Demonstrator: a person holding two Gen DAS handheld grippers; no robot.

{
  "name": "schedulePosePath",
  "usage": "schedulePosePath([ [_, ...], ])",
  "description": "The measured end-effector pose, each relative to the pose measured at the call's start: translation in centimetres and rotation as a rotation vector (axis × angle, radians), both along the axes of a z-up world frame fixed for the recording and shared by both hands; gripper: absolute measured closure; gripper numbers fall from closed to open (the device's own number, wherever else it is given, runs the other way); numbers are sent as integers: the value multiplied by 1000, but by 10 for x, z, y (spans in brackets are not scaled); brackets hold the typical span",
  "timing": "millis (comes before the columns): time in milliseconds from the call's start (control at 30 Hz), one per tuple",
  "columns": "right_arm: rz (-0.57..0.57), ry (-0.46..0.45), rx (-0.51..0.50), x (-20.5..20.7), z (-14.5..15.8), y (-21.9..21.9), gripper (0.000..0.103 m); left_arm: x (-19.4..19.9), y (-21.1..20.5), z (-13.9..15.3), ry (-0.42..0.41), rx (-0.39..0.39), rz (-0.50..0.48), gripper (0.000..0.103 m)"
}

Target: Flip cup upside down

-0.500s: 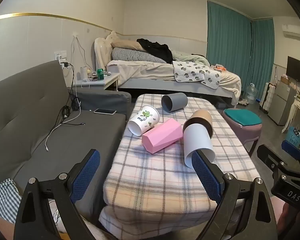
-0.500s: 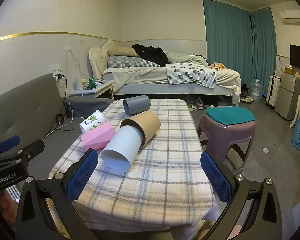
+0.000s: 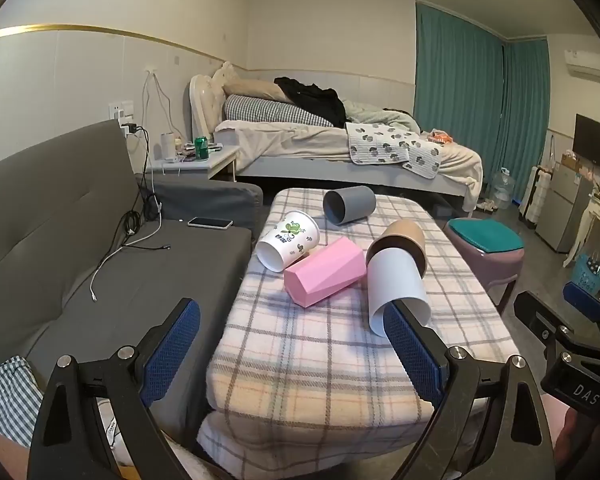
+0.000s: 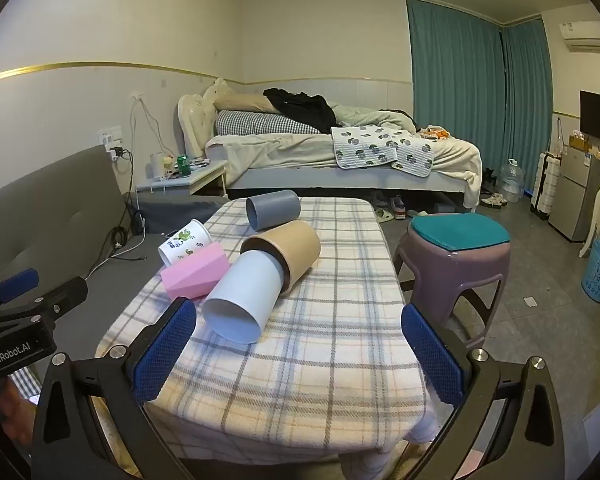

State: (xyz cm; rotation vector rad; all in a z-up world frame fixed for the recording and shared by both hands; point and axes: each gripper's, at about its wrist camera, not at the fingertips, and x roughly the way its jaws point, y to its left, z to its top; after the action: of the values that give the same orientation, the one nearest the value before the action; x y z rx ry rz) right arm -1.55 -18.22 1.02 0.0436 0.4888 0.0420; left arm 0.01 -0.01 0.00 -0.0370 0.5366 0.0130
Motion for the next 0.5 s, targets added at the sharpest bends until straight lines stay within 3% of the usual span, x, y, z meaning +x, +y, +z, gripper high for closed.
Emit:
schedulePosePath([
  [500, 0, -1, -1, 0, 0, 0, 0, 0, 0, 0, -1, -1, 2, 7],
])
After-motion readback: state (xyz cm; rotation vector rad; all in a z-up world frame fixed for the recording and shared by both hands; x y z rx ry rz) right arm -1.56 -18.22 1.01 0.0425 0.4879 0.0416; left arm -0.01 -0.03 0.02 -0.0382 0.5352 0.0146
